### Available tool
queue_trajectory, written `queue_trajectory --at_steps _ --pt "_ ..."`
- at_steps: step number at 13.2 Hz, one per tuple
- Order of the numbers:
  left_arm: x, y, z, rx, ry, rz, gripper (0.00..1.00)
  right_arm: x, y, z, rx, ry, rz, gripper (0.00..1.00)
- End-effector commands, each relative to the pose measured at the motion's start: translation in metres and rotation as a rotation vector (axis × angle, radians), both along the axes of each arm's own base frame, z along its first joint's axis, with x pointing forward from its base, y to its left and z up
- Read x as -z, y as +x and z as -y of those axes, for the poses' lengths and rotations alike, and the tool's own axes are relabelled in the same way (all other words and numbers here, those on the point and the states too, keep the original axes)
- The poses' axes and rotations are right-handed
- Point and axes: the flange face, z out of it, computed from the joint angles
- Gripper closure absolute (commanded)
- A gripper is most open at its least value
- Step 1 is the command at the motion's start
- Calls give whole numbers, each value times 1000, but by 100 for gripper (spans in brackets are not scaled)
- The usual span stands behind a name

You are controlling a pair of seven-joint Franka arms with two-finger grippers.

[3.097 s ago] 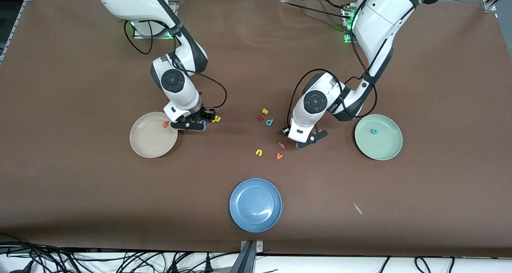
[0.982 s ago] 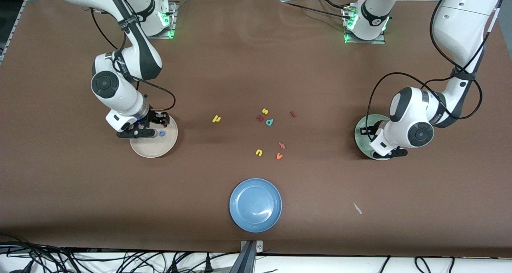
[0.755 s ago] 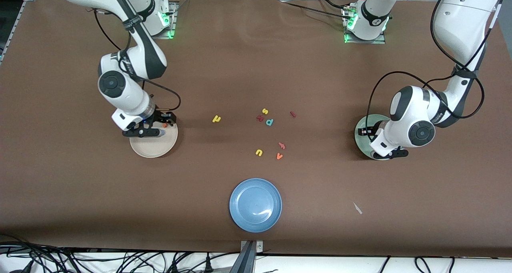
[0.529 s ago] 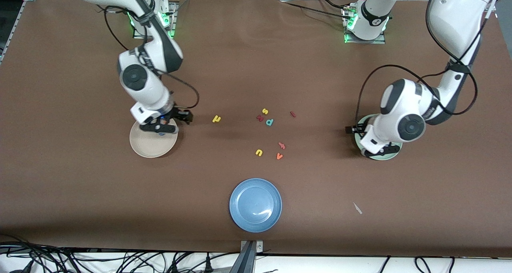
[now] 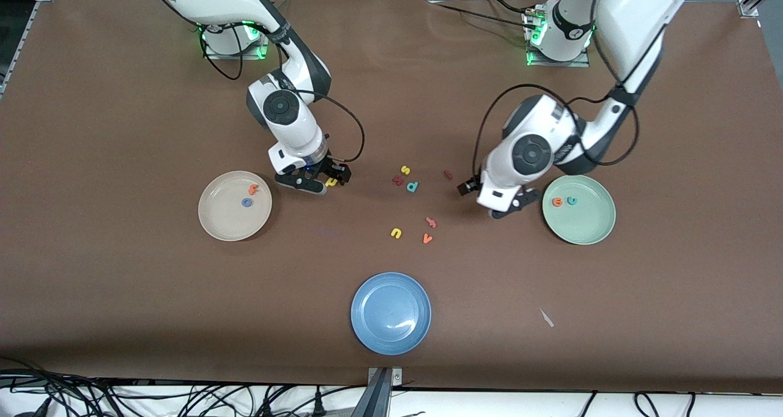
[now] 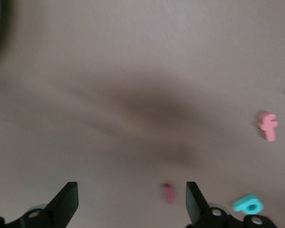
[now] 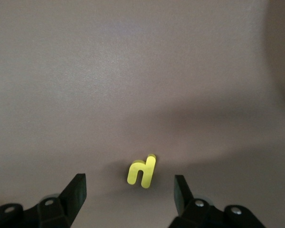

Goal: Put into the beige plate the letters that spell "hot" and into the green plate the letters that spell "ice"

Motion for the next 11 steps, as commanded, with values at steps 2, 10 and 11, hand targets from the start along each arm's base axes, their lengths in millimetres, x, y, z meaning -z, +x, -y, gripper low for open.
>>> queue_trajectory --at_steps 2,10,11 --pt "20 -27 26 -122 -1 24 1 5 5 -2 12 1 12 19" --pt "60 -47 38 -174 56 83 34 25 -2 -4 -1 3 10 46" --pt "60 -48 40 -188 58 82 34 26 -2 -4 -1 4 10 46"
